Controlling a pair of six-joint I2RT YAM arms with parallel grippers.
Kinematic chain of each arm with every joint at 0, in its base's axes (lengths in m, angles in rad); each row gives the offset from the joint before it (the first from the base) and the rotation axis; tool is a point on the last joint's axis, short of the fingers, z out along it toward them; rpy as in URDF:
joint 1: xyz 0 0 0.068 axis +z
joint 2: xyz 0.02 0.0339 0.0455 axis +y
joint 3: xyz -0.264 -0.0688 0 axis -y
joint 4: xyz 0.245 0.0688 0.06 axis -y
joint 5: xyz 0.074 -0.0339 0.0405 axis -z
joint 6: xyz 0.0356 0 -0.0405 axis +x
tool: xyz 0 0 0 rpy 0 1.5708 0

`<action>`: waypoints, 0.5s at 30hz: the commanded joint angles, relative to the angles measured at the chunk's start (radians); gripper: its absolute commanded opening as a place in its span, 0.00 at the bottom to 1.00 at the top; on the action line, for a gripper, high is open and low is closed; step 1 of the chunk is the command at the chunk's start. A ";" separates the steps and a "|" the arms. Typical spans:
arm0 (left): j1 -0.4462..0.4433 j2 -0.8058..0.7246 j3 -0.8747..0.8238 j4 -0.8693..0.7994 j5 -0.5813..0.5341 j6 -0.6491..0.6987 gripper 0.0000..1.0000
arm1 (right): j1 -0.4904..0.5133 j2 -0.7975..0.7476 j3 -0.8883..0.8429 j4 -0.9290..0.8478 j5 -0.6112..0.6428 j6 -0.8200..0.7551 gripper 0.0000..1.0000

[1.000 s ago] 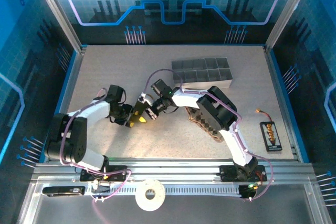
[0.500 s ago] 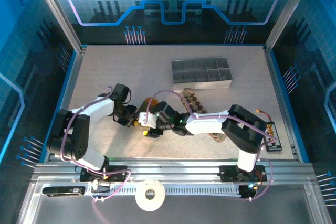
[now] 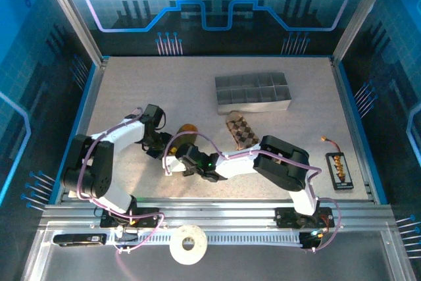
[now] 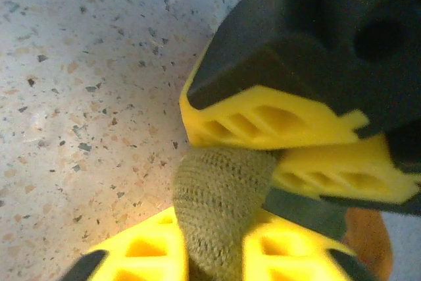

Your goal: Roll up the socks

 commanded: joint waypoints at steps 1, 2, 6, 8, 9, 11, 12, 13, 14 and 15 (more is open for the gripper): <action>-0.012 0.000 -0.018 -0.124 -0.040 -0.011 0.14 | -0.009 0.024 0.030 -0.077 0.003 0.048 0.06; -0.012 -0.009 -0.018 -0.128 -0.040 -0.012 0.21 | -0.010 0.020 0.028 -0.094 -0.013 0.060 0.02; -0.010 -0.081 -0.012 -0.143 -0.056 -0.037 0.61 | -0.047 -0.004 0.000 -0.176 -0.170 0.185 0.00; -0.008 -0.129 -0.006 -0.148 -0.074 -0.050 0.77 | -0.074 -0.009 -0.027 -0.194 -0.267 0.255 0.00; -0.006 -0.155 -0.004 -0.143 -0.085 -0.052 0.81 | -0.090 -0.009 -0.039 -0.205 -0.328 0.288 0.00; -0.002 -0.196 0.002 -0.133 -0.100 -0.051 0.84 | -0.116 -0.008 -0.064 -0.207 -0.423 0.339 0.00; 0.001 -0.212 -0.001 -0.119 -0.102 -0.045 0.84 | -0.131 -0.003 -0.071 -0.212 -0.473 0.360 0.00; 0.003 -0.224 -0.004 -0.096 -0.102 -0.035 0.85 | -0.143 0.004 -0.070 -0.223 -0.506 0.384 0.00; 0.003 -0.231 -0.009 -0.077 -0.097 -0.028 0.84 | -0.155 0.009 -0.074 -0.225 -0.538 0.401 0.00; 0.003 -0.236 -0.020 -0.050 -0.087 -0.019 0.83 | -0.170 0.015 -0.079 -0.225 -0.580 0.422 0.00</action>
